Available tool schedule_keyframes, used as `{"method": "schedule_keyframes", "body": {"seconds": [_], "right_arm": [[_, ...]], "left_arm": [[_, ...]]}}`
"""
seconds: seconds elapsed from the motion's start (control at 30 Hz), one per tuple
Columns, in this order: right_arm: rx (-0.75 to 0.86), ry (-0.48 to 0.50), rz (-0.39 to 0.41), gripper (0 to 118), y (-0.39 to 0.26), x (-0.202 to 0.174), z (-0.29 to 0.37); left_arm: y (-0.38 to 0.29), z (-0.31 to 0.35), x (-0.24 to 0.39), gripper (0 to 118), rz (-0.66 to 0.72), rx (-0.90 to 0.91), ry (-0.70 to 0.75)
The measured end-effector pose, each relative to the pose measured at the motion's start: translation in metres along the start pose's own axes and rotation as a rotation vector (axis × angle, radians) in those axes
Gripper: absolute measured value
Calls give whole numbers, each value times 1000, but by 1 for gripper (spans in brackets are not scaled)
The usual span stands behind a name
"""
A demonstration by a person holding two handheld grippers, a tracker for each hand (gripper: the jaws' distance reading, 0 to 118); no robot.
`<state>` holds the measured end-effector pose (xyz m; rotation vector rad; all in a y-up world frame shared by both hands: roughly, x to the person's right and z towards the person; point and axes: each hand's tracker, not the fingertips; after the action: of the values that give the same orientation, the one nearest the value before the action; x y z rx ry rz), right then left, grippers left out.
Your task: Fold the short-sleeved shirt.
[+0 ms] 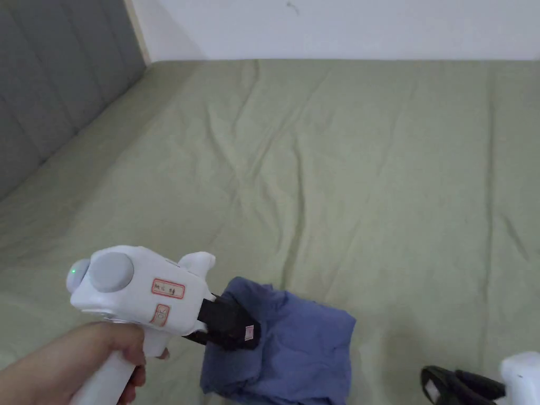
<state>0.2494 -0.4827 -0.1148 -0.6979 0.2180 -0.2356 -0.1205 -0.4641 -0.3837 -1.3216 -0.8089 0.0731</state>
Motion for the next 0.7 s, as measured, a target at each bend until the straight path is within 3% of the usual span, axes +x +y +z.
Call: {"method": "schedule_keyframes", "body": {"seconds": [0.17,0.3,0.4,0.57,0.6,0.63,0.67,0.7], "right_arm": [[23,14,30,0,12,-9,17],[12,5,67,0,21,-17,23],[7,-6,92,0,28,-20,27],[-2,-36,133,0,39,-23,30],[-6,-40,138,0,41,-23,30],[-12,-44,140,0,42,-23,30],[-20,-57,140,0,44,-24,29],[-25,-64,141,0,46,-25,29]], "left_arm": [[17,57,-83,25,-93,-31,588],[34,86,-150,25,-54,-91,801],[43,105,-189,25,-75,-113,1054],[40,147,-242,25,64,-46,1143],[36,155,-245,29,71,16,1146],[31,162,-247,44,79,95,1183],[27,168,-241,70,70,149,1230],[25,172,-241,104,66,170,1246]]}}
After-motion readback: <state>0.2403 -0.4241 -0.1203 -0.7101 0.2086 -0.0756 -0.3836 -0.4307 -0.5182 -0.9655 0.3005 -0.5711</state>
